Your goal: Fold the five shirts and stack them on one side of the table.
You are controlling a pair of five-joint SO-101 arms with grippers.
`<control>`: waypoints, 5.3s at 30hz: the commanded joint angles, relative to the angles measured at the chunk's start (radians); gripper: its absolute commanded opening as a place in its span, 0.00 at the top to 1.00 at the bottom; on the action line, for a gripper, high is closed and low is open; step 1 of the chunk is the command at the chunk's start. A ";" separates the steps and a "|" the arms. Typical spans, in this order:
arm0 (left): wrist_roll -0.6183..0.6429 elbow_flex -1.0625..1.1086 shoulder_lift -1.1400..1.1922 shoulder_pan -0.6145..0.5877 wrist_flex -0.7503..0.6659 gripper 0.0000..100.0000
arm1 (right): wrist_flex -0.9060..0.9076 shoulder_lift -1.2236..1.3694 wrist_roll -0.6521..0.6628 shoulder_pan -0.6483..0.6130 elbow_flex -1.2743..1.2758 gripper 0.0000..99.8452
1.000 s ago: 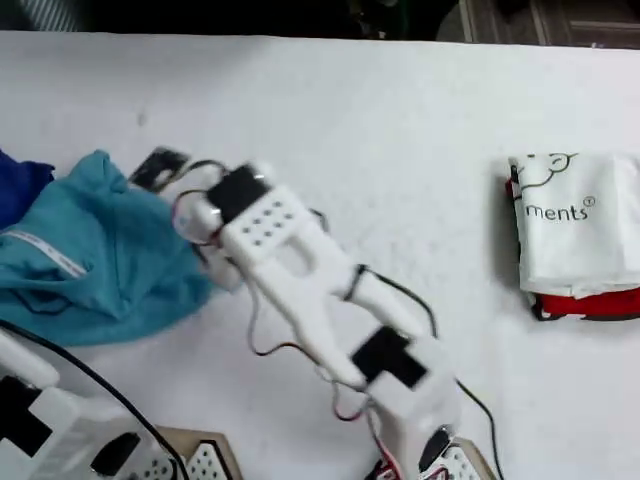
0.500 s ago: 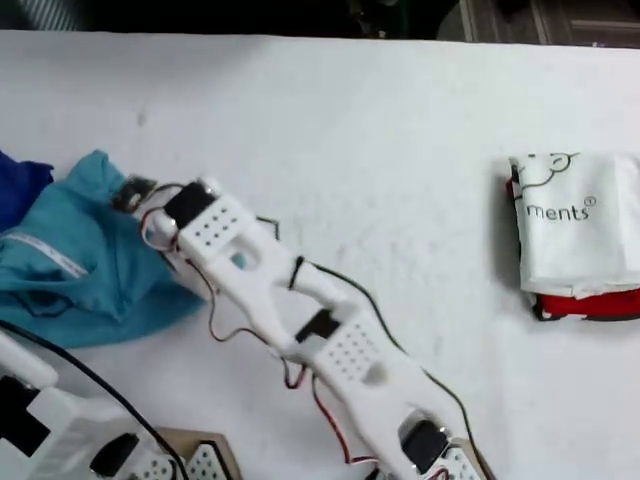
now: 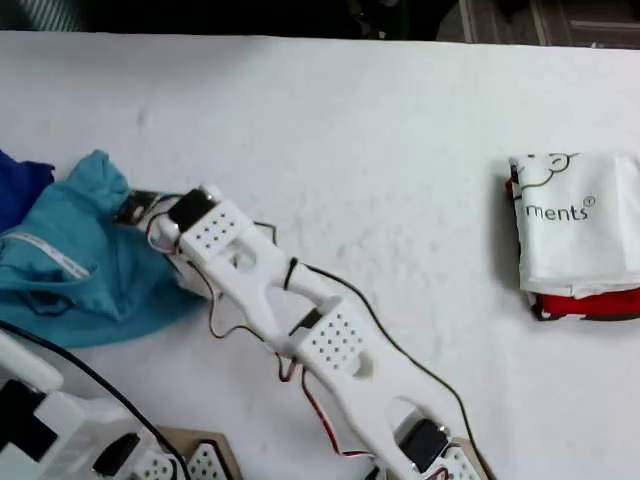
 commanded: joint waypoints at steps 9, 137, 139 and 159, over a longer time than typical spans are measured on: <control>0.222 -0.014 -0.104 0.081 -0.101 0.74 | 0.010 -0.450 0.109 0.114 0.114 0.98; 0.285 0.781 -0.438 1.291 -0.321 0.70 | -0.012 -0.432 0.247 0.682 -0.048 0.98; 0.295 0.796 -0.383 1.310 -0.336 0.70 | -0.012 -0.432 0.247 0.685 -0.048 0.98; 0.327 0.914 -0.183 1.328 -0.537 0.87 | 0.002 -0.440 0.247 0.717 -0.049 0.98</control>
